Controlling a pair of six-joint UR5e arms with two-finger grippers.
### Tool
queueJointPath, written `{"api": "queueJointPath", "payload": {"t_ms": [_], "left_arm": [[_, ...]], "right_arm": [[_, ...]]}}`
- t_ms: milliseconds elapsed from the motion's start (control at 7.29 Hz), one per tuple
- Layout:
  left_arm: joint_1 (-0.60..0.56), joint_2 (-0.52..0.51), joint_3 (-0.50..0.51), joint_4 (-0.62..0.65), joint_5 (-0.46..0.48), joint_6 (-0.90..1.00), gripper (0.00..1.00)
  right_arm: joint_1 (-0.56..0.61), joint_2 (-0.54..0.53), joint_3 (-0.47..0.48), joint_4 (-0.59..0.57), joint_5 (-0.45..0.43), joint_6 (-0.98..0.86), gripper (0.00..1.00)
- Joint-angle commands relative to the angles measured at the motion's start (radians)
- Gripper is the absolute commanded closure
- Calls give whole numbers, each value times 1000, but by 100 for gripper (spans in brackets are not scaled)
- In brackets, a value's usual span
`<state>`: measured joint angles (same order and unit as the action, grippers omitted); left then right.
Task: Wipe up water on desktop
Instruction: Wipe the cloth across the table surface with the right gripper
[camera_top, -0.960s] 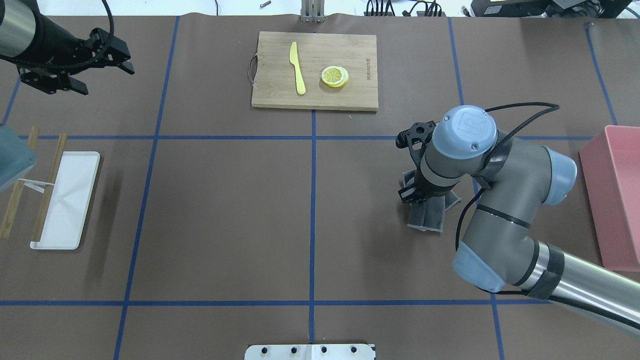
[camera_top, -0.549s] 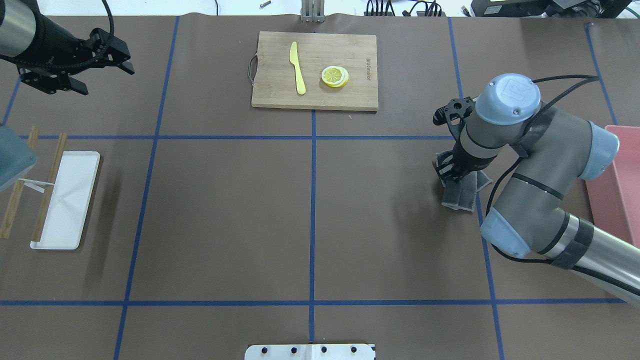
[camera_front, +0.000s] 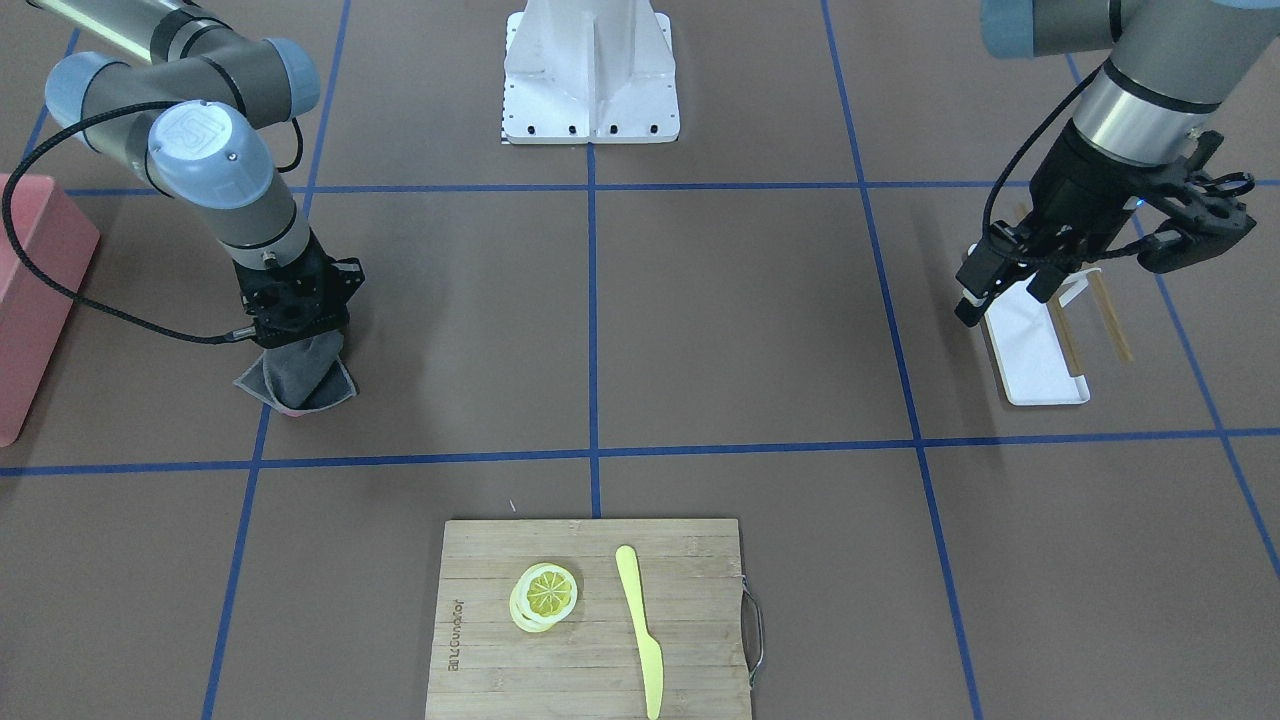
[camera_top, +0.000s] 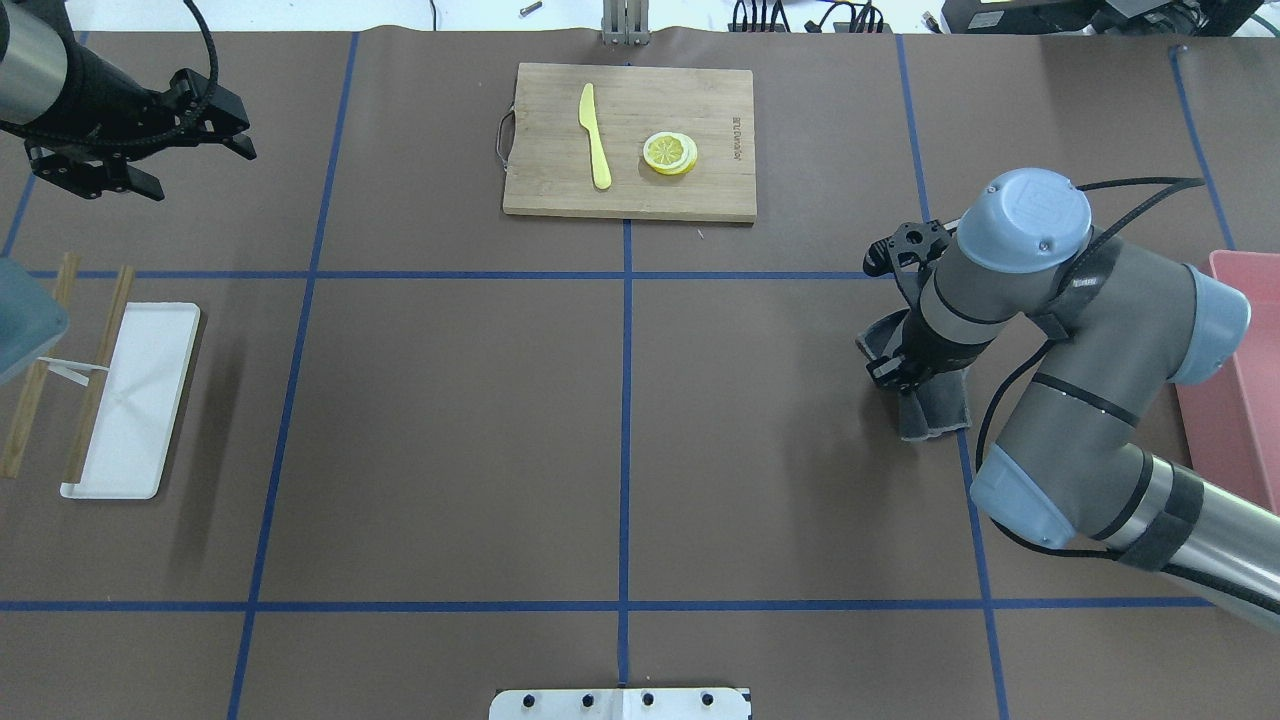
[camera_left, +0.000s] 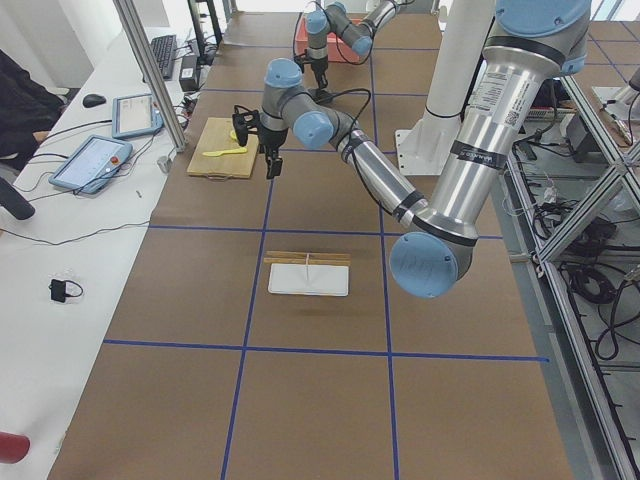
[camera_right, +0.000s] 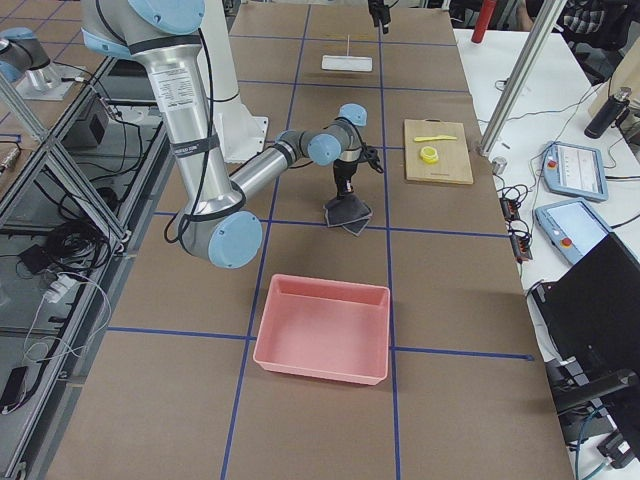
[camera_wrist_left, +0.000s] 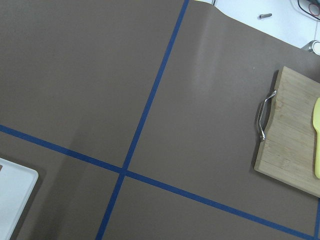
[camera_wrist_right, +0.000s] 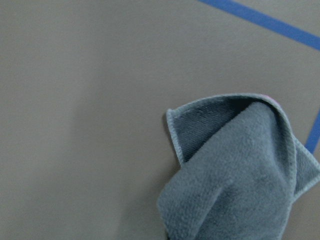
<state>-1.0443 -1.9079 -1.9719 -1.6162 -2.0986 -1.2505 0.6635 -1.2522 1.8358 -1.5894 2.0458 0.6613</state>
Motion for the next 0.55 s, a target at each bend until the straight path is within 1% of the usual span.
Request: {"api": "queueJointPath", "payload": {"t_ms": [0,137,274,411], "left_arm": [[-17,36,18,-2,0,3,2],[-37,52,25,-2,-1,14,2],[-69,97,15,-1,-9,193,2],[-118,165,11,-1,-15,379,2]], "right_arm": [[-102,7,60,2,-9,98,100],[-152,8,80,2,-10,156,100],[-206,11,103,3,-24,205,100],[-249,11,127,3,-48,231,100]]}}
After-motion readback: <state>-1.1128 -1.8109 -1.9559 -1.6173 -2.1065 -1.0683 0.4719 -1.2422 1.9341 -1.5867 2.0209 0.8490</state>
